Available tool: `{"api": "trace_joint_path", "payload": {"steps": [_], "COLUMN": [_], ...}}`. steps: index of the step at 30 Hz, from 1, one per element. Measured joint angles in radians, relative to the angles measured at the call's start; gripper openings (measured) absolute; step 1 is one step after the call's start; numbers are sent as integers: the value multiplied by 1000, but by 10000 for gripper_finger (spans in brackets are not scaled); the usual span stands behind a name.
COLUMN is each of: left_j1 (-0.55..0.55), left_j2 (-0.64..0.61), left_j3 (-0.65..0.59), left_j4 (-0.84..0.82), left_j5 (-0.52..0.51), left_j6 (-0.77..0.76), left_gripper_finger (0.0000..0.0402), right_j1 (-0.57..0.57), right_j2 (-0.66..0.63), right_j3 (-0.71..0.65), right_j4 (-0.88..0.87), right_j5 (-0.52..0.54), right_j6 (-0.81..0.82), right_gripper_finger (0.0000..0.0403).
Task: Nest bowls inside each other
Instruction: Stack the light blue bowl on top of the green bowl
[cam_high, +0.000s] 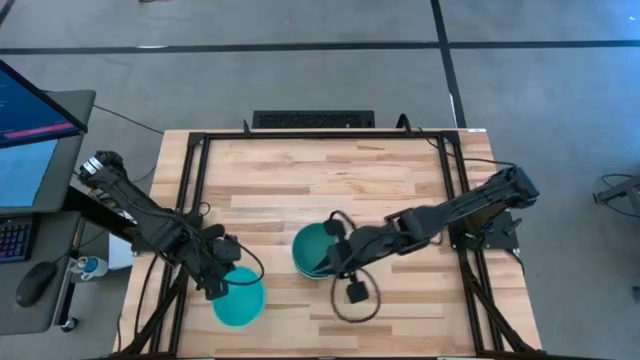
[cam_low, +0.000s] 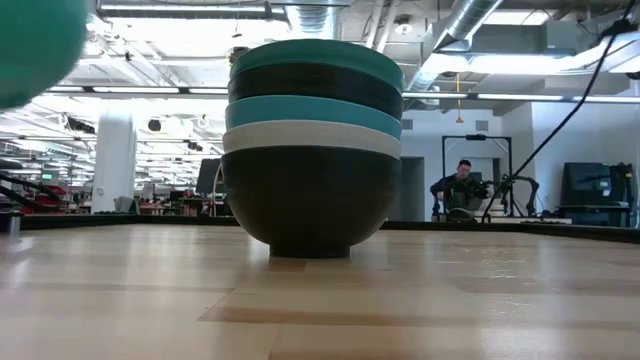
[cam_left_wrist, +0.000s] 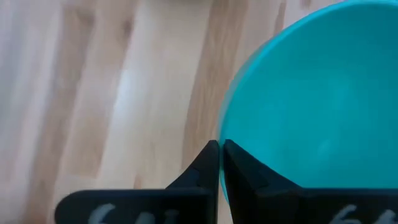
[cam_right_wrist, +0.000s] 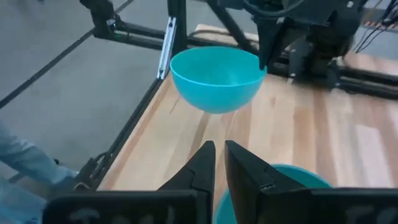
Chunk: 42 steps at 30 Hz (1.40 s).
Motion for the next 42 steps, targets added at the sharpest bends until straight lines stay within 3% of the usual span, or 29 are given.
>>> {"api": "trace_joint_path", "payload": {"steps": [8,14,17,23,31,37,42], "left_j1": [85,188,249,334,478,564,618], "left_j2": [0,2,2,3,47,157,222], "left_j3": [135,231,267,303,304,305,305], "left_j4": [-27,5,18,18,55,199,245], "left_j5": [-102,-148,-131,-120,4,133,172], "left_j6": [43,159,199,249,258,353,393], "left_gripper_finger": [0,0,0,0,0,0,0], "right_j1": [0,-2,-3,-15,-22,-23,-29], "right_j2": [-158,-197,-235,-372,-570,-634,-645], "right_j3": [0,-9,-91,-378,-666,-725,-759], "right_j4": [-131,-210,-119,192,393,394,370], "right_j5": [23,23,20,19,89,105,113], "right_j6": [-68,-69,-66,29,141,142,146], "right_gripper_finger": [59,59,59,59,59,59,59]}}
